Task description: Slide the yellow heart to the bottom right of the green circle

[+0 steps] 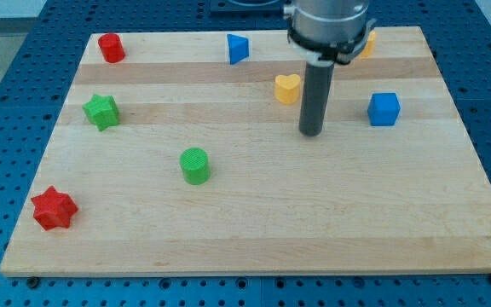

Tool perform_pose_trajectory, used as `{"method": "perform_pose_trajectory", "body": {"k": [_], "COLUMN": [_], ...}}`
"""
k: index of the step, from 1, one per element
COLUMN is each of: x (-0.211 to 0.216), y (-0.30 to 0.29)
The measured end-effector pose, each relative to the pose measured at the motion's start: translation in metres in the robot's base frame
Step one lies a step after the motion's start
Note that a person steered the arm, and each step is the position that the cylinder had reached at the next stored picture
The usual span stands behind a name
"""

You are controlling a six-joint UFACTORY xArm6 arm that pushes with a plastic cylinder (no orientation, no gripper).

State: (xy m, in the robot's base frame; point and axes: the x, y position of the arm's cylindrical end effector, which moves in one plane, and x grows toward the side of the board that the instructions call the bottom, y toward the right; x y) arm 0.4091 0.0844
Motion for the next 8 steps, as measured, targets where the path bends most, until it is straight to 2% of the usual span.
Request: {"method": "perform_pose_trajectory", "body": {"k": [2, 3, 4, 5, 6, 8], "x": [-0.082, -0.109, -0.112, -0.059, -0.024, -0.079], "y": [0.022, 0.003, -0.039, -0.043, -0.036, -0.018]}}
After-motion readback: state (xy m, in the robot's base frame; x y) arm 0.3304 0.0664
